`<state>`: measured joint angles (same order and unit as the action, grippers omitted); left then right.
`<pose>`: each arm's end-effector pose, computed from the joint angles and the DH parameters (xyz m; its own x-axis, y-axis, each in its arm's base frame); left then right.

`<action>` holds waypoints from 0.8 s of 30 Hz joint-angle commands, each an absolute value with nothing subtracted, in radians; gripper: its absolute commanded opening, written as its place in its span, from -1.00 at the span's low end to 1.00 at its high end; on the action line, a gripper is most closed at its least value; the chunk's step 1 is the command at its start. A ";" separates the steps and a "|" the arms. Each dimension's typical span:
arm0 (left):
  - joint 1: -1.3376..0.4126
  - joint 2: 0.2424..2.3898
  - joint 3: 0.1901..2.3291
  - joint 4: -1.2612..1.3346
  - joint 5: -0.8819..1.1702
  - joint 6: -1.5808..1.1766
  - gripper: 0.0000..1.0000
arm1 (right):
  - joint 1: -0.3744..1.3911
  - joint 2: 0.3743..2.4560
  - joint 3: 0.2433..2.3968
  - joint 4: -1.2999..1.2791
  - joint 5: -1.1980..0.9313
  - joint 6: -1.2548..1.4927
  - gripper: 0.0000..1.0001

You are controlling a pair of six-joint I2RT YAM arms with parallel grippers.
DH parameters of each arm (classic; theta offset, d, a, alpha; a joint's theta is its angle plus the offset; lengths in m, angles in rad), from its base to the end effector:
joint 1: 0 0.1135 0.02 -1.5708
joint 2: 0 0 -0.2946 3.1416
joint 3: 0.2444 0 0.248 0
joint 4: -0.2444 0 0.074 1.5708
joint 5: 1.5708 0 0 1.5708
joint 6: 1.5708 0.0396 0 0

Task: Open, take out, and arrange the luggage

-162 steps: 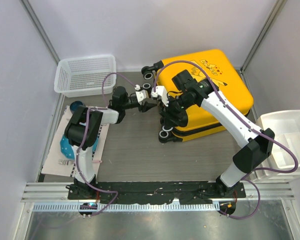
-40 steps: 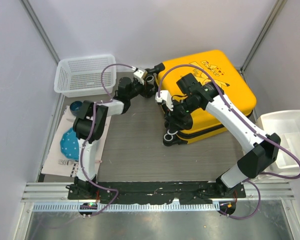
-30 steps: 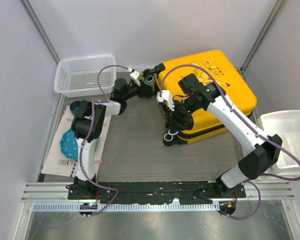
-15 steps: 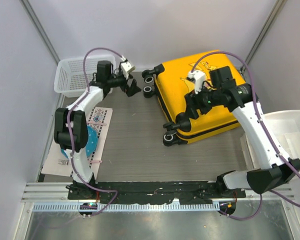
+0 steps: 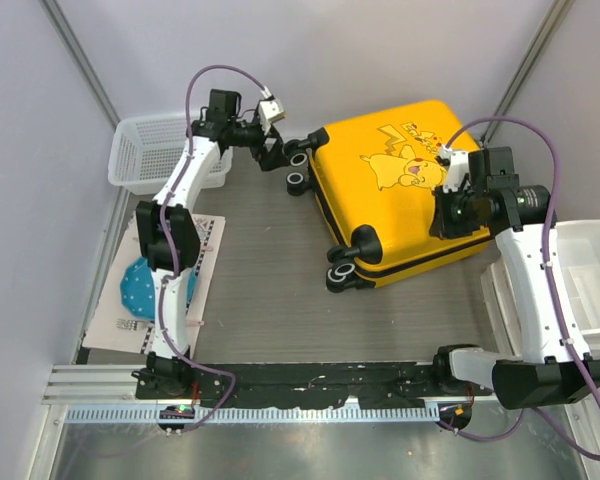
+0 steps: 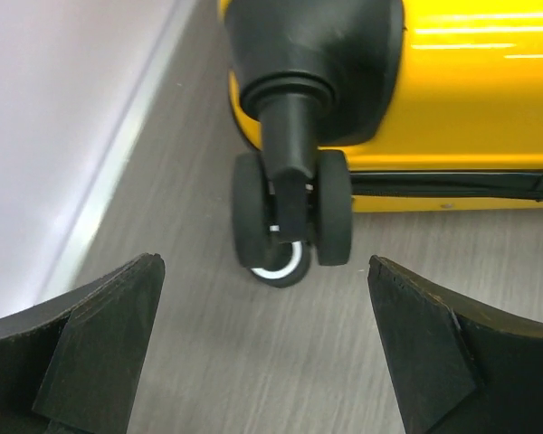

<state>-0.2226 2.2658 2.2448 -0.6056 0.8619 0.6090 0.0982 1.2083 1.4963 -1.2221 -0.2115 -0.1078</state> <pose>0.5116 -0.1466 0.3362 -0.0438 0.3917 -0.9190 0.9369 0.3354 0.0983 0.1945 0.0275 0.4242 -0.7719 -0.1817 -0.6093 -0.3049 0.9467 0.1038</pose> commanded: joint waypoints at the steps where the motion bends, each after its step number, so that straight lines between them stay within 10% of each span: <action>1: -0.252 2.243 2.223 -0.648 0.890 0.600 0.99 | 0.017 1.183 1.476 -1.290 -0.115 -0.092 -0.99; 10: -0.319 2.327 2.279 -0.580 0.776 0.568 0.99 | 0.014 1.195 1.445 -1.311 0.064 -0.167 -1.00; 20: -0.336 2.280 2.195 -0.480 0.776 0.508 -0.88 | -0.029 1.092 1.129 -1.044 0.108 -0.230 -0.99; 24: -0.336 2.191 2.085 -0.489 0.798 0.535 -1.00 | -0.029 1.121 1.042 -0.849 0.127 -0.242 -0.99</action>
